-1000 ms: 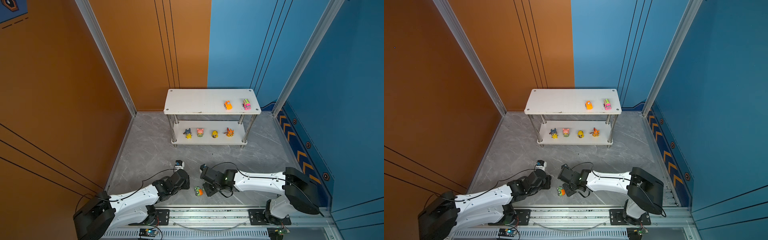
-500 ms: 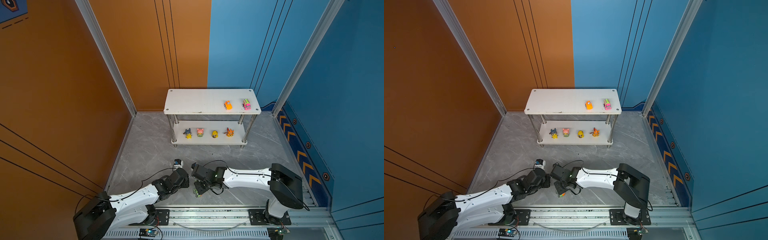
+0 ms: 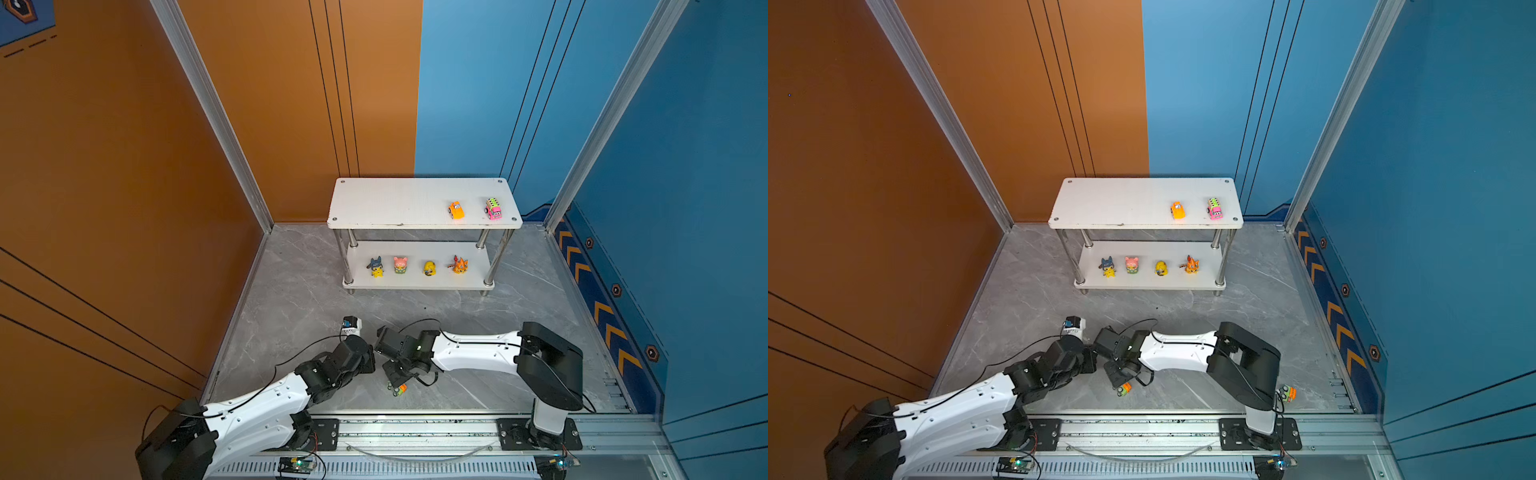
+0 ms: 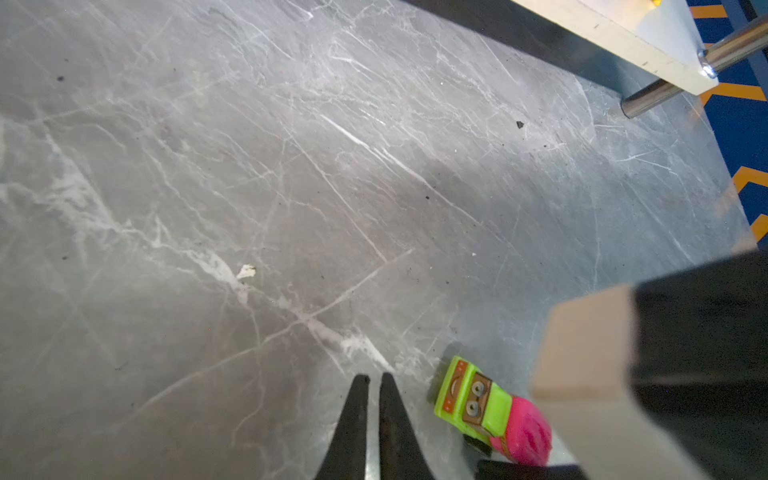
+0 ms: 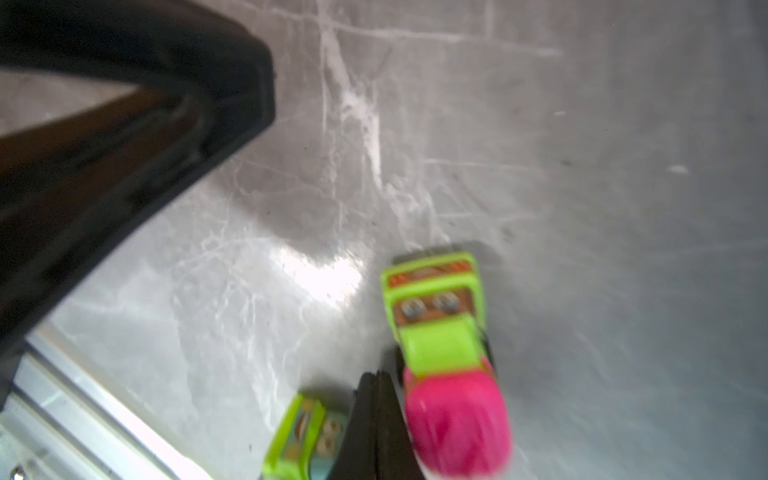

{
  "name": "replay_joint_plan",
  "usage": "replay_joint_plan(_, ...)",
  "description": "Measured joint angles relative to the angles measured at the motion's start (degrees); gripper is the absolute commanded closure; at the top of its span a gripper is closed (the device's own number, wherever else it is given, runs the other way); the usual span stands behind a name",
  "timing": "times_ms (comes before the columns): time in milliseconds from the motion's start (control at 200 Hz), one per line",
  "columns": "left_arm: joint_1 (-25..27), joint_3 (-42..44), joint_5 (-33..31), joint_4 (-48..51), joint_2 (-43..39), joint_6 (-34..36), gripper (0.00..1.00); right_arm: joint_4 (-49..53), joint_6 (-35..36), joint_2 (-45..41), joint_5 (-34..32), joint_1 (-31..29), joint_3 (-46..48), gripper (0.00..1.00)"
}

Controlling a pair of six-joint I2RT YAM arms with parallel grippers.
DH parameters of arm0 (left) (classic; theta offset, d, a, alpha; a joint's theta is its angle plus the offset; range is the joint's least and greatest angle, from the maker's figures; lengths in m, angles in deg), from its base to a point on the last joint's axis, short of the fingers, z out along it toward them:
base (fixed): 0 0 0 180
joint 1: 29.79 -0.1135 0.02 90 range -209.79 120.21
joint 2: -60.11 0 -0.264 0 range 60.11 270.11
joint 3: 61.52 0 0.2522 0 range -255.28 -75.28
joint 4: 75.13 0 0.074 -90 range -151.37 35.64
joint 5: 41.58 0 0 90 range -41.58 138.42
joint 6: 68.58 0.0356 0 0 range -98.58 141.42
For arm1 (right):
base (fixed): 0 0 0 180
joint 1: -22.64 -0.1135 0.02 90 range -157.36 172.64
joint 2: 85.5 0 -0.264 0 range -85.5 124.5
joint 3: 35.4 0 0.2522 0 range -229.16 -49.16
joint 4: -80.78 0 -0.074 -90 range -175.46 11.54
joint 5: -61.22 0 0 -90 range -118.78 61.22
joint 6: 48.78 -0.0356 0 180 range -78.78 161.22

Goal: Place and organize the plastic toys onto the shelf

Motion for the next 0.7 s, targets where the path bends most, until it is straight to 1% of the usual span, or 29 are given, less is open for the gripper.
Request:
replay_joint_plan(120, -0.55, 0.0, 0.37, -0.68, 1.31, 0.39, 0.89, 1.88, 0.79, -6.73, -1.25, 1.36, 1.36, 1.0)
replay_joint_plan(200, -0.7, -0.07, 0.92, -1.27, 3.32, 0.66, 0.89, 1.79, 0.83, -8.76, -1.57, 2.51, 2.38, 1.0)
replay_joint_plan(280, -0.87, -0.55, 1.36, -1.4, 5.49, 1.14, 0.89, 1.79, 0.81, -8.55, -1.64, 2.36, 3.26, 1.0)
replay_joint_plan(471, -2.78, -2.56, 2.43, -3.28, 9.2, 2.12, 0.9, 0.68, 0.22, -5.81, -0.7, -1.62, 3.98, 1.0)
replay_joint_plan(566, -3.91, -3.54, 2.86, -3.89, 10.78, 2.56, 0.9, -0.15, 0.17, -3.96, -0.11, -1.68, 4.17, 1.0)
replay_joint_plan(616, -4.28, -4.11, 3.06, -4.07, 11.47, 2.82, 0.87, -0.5, 0.2, -2.89, 0.0, -1.38, 4.24, 1.0)
replay_joint_plan(701, -4.74, -4.94, 3.48, -4.74, 12.44, 3.3, 0.77, -1.38, 0.26, -1.36, 0.26, -0.17, 4.7, 1.0)
